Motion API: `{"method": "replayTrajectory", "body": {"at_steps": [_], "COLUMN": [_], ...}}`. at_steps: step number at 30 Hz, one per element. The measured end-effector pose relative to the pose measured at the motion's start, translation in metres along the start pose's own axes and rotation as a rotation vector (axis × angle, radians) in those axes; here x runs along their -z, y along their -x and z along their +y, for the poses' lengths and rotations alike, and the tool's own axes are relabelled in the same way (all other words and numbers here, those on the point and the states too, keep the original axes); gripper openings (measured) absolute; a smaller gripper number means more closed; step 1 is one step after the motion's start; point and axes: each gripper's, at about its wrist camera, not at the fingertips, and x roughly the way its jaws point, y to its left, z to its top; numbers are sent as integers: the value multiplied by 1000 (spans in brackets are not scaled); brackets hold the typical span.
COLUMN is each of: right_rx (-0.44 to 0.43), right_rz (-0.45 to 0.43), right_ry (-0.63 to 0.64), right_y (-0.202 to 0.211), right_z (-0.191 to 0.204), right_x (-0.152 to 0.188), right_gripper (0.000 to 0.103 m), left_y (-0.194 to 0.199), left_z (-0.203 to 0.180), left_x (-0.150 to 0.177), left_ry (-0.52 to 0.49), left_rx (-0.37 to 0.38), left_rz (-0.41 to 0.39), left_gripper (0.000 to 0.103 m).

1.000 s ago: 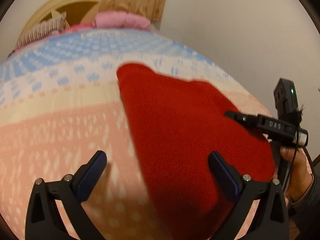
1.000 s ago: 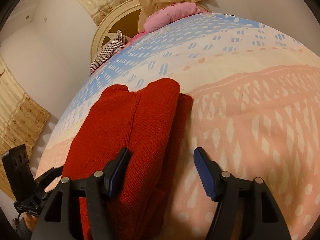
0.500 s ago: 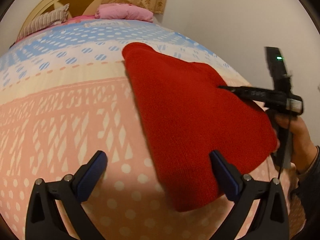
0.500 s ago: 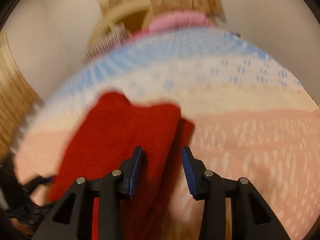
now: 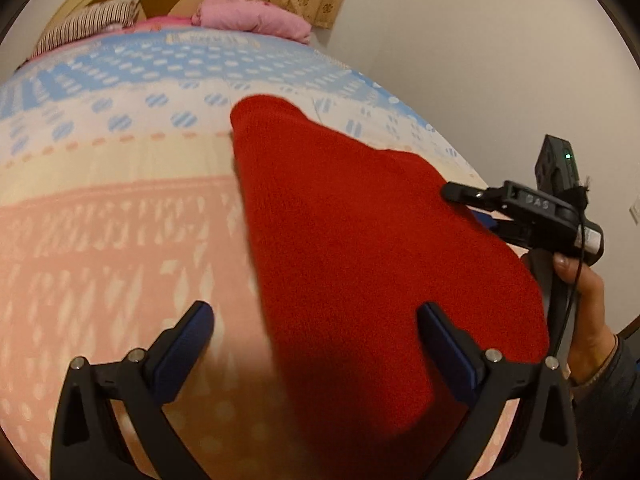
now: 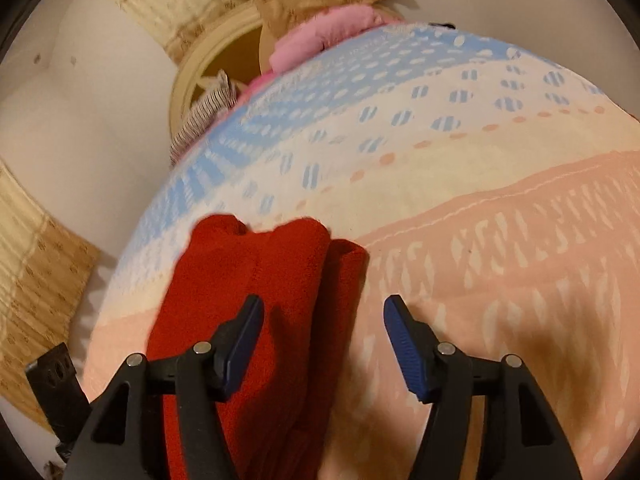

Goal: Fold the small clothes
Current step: 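Grasp the folded sweater's edge with the right tool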

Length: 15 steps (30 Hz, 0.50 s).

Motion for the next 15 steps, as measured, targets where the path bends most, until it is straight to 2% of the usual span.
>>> {"method": "replayTrajectory", "body": {"at_steps": [1, 7, 9, 11, 15], "right_rx": [10, -54, -63, -92, -131], "right_rz": [10, 18, 24, 37, 31], "right_ry": [3, -7, -1, -10, -27], "right_y": [-4, -16, -19, -25, -33], "right_z": [-1, -6, -5, -6, -6], "right_x": [-1, -9, -12, -15, -15], "right_gripper": [63, 63, 58, 45, 41], "left_y": [0, -4, -4, -4, -3], "left_z": [0, -7, -7, -6, -7], "left_x": [0, 4, 4, 4, 6], "left_ry": [-2, -36, -40, -40, -48], "left_rx": [1, -24, -30, -27, -28], "left_rz": [0, -9, -8, -9, -16], "left_gripper": [103, 103, 103, 103, 103]}}
